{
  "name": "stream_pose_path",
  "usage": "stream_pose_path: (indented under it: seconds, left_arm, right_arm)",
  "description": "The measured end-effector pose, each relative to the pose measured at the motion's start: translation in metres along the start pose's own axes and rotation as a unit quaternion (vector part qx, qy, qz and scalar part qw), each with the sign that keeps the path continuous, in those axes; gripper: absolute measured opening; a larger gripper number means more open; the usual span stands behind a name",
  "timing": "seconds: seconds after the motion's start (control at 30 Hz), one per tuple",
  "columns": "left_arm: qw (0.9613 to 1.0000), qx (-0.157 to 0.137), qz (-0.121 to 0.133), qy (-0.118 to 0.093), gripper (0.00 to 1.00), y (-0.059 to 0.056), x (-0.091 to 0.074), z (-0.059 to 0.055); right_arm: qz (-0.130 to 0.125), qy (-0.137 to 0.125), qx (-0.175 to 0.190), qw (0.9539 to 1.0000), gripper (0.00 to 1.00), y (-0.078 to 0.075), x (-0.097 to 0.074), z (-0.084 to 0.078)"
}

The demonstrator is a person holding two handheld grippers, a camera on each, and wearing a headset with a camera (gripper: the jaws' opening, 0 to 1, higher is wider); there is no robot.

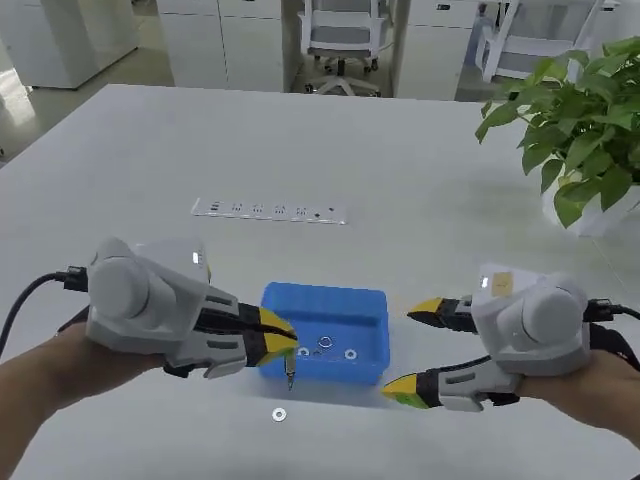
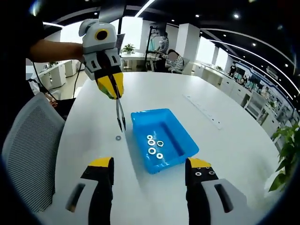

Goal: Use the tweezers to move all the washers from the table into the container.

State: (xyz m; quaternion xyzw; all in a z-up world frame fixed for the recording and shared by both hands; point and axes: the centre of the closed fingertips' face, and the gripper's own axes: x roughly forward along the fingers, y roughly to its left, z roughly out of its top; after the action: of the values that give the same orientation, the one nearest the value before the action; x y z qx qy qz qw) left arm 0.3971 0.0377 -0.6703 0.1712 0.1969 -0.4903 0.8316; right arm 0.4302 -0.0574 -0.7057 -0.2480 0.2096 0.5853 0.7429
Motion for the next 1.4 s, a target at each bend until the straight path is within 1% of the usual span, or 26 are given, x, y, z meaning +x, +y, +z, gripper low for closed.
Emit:
stream_pose_path:
  seconds: [0.3, 0.57, 0.7, 0.83, 1.27, 1.4]
  left_arm:
    - [1.0000, -0.005, 0.001, 0.003, 0.06, 0.000, 0.000, -0.007]
    - [0.9999, -0.009, -0.002, 0.007, 0.06, -0.003, 0.001, -0.016]
    - [0.9999, -0.012, -0.001, 0.006, 0.06, -0.004, 0.001, -0.018]
    - [0.9999, -0.012, -0.003, 0.010, 0.06, -0.005, 0.002, -0.023]
    - [0.9998, -0.017, -0.004, 0.010, 0.06, -0.006, 0.003, -0.029]
    - [0.9998, -0.018, -0.004, 0.009, 0.06, -0.007, 0.004, -0.028]
  right_arm:
    - [-0.009, -0.005, 0.016, 0.9998, 0.69, 0.001, -0.004, -0.005]
    - [-0.012, -0.010, 0.025, 0.9996, 0.77, 0.006, -0.004, -0.007]
    - [-0.013, -0.012, 0.031, 0.9994, 0.81, 0.008, -0.004, -0.008]
    - [-0.014, -0.014, 0.035, 0.9992, 0.83, 0.010, -0.004, -0.008]
    - [-0.012, -0.015, 0.049, 0.9986, 0.90, 0.016, -0.001, -0.011]
    - [-0.010, -0.012, 0.052, 0.9985, 0.90, 0.019, 0.000, -0.013]
